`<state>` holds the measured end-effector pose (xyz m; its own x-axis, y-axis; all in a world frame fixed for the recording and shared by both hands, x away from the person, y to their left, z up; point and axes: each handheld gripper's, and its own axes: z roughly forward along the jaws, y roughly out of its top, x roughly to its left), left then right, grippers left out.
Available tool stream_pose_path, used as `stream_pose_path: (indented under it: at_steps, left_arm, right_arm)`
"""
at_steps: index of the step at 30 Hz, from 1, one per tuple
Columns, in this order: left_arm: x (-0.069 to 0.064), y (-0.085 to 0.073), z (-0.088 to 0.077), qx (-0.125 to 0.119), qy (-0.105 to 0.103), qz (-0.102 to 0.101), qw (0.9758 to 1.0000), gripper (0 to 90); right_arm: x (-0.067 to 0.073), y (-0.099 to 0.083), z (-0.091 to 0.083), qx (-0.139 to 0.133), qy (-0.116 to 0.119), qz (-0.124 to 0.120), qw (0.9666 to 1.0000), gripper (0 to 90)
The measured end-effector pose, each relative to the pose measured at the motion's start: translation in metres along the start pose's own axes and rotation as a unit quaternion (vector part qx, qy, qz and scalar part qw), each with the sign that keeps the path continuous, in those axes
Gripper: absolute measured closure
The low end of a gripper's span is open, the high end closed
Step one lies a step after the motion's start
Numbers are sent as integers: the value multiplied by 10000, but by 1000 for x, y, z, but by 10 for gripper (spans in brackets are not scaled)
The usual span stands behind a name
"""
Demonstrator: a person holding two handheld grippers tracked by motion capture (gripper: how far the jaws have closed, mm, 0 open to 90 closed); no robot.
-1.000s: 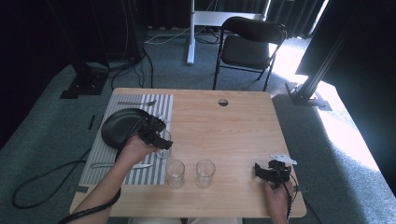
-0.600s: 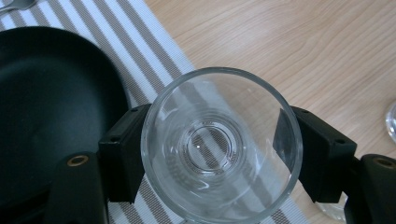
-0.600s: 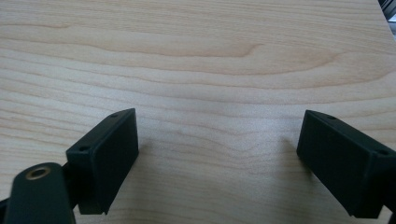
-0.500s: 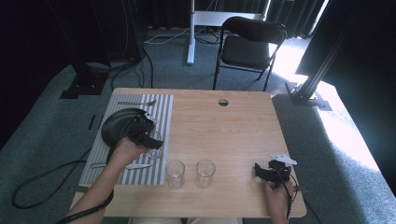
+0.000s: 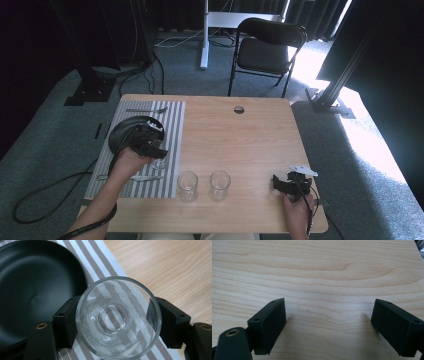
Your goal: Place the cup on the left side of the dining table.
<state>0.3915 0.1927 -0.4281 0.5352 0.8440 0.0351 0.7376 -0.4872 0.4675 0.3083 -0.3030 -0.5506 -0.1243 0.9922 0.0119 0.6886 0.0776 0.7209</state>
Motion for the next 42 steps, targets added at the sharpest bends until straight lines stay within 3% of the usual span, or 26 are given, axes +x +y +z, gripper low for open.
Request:
stream_pose_path:
  at_steps: [7, 11, 12, 13, 18, 31, 36, 39, 42]
  left_arm:
    - [5, -2, 3, 44, 10, -20, 10000, 289]
    - [10, -5, 5, 12, -110, -98, 9999, 288]
    - [10, -6, 5, -5, -143, 41, 9999, 287]
    - [10, -6, 5, -5, -143, 41, 9999, 287]
    - [8, -10, 6, -216, -72, -114, 9997, 285]
    - [7, -14, 6, -364, -35, -376, 9986, 281]
    - [7, -17, 4, -553, -38, -462, 9974, 251]
    - [6, -18, 7, -379, -38, -335, 9987, 191]
    - [6, -21, 7, -374, -1, -396, 9985, 147]
  right_arm:
    - [0, 0, 0, 0, -1, 2, 10000, 120]
    - [0, 0, 0, -1, -2, 1, 10000, 121]
    - [0, 0, 0, 0, -2, 2, 10000, 121]
    - [0, 0, 0, -1, -2, 2, 10000, 121]
    - [0, 0, 0, -1, -2, 2, 10000, 121]
    - [0, 0, 0, -1, -1, 1, 10000, 122]
    - [0, 0, 0, -1, -1, 3, 10000, 121]
    - [0, 0, 0, -1, -1, 1, 10000, 121]
    - [0, 0, 0, -1, -1, 1, 10000, 121]
